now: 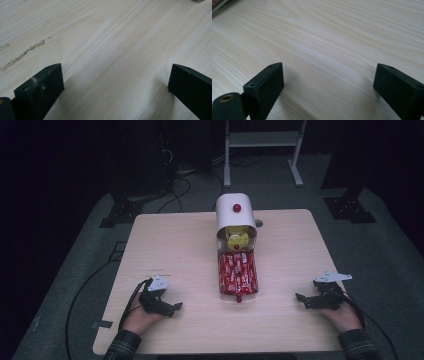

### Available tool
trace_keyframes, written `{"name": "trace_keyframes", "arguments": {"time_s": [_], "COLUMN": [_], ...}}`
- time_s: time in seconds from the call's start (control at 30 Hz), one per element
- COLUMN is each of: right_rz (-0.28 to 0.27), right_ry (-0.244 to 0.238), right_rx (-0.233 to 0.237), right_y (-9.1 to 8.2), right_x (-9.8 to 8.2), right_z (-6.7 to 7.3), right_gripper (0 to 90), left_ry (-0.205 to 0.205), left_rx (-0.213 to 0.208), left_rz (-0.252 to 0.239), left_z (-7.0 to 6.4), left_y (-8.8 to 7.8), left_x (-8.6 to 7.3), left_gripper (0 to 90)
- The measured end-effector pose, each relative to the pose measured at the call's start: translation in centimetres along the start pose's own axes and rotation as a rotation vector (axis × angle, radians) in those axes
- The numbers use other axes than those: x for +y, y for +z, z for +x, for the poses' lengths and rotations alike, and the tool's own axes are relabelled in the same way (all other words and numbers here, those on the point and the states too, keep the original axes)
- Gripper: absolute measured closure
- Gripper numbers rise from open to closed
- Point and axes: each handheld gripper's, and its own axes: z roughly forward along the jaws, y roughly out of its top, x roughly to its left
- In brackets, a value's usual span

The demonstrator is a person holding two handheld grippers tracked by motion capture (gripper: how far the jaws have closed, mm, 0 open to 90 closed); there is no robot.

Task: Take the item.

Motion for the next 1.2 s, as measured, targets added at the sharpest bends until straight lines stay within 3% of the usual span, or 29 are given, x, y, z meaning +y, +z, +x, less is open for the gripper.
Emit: {"name": "trace_keyframes", "arguments": {"time_s": [0.33, 0.83, 1.2], "right_rz": [0.0, 0.042, 0.002], "right_ry": [0.003, 0.0, -0.022], "right_rx": [-0.003, 0.011, 0.018], "right_y": [0.2, 0.2, -0.3], "right_x": [0.2, 1.0, 1.9], "right_z": [0.2, 0.6, 1.4], "right_gripper": [8.5, 8.6, 8.6], "left_ry": [0.0, -0.001, -0.001], "left_rx": [0.0, 0.0, 0.0], "left_rz": [0.001, 0.0, 0.001], "left_z": [0.0, 0.0, 0.0], "left_y": [0.0, 0.0, 0.0], "left_x": [0.0, 0.0, 0.0], "left_gripper": [0.0, 0.0, 0.0]}}
